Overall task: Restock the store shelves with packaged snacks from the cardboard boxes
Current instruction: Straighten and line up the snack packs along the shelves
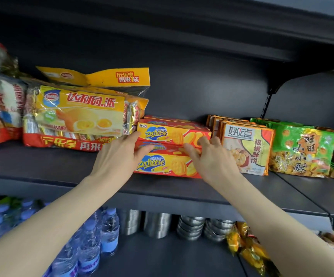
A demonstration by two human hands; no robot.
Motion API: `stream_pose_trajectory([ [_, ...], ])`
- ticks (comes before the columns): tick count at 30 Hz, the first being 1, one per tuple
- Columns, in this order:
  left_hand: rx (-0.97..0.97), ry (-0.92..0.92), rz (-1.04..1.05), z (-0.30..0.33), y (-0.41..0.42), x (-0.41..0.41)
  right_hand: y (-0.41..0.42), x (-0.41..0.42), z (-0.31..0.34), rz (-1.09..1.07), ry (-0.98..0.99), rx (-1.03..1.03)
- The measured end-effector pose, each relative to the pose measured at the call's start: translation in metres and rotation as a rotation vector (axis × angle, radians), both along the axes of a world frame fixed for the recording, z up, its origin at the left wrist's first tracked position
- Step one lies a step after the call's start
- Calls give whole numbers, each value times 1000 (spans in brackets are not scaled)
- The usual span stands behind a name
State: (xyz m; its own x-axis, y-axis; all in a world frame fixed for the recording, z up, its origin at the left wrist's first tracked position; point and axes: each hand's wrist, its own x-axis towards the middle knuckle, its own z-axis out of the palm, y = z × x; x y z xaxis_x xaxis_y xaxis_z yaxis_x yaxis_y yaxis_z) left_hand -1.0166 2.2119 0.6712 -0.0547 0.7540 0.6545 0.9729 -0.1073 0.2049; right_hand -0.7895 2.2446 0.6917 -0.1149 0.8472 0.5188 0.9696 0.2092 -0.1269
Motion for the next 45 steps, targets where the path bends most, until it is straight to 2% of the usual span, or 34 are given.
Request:
stream_pose_trajectory([
  [4,86,-116,-70,28,11,4,13,2,30,-5,64,165],
  [5,49,-174,-92,33,21,2,22,2,35,-10,90,145],
  [9,-300,-431,-213,25,48,-10,55,15,27,-46,275,-118],
  [15,-262,-419,-166,-12,59,-13,55,15,9,67,543,-181],
  [20,-244,-572,-194,-13,65,-10,62,9,12,65,550,-195],
  [25,-238,-589,-207,-12,64,-8,63,9,11,63,611,-189],
  [27,-193,-528,-172,-13,61,-7,61,15,15,64,667,-161],
  [29,-58,-384,-88,-13,56,-5,60,28,24,72,705,-35],
  [32,185,-72,-33,-8,51,3,61,53,35,45,806,92],
  [34,274,151,-78,0,52,15,63,65,33,71,820,17],
  [38,143,418,-179,9,63,52,67,70,5,53,520,-166],
  [41,23,527,-139,9,72,75,72,75,-8,-11,370,-199],
  [43,12,514,-105,7,77,82,73,75,-8,20,385,-285],
  [45,38,506,-87,4,80,83,66,66,-8,204,559,-487],
])
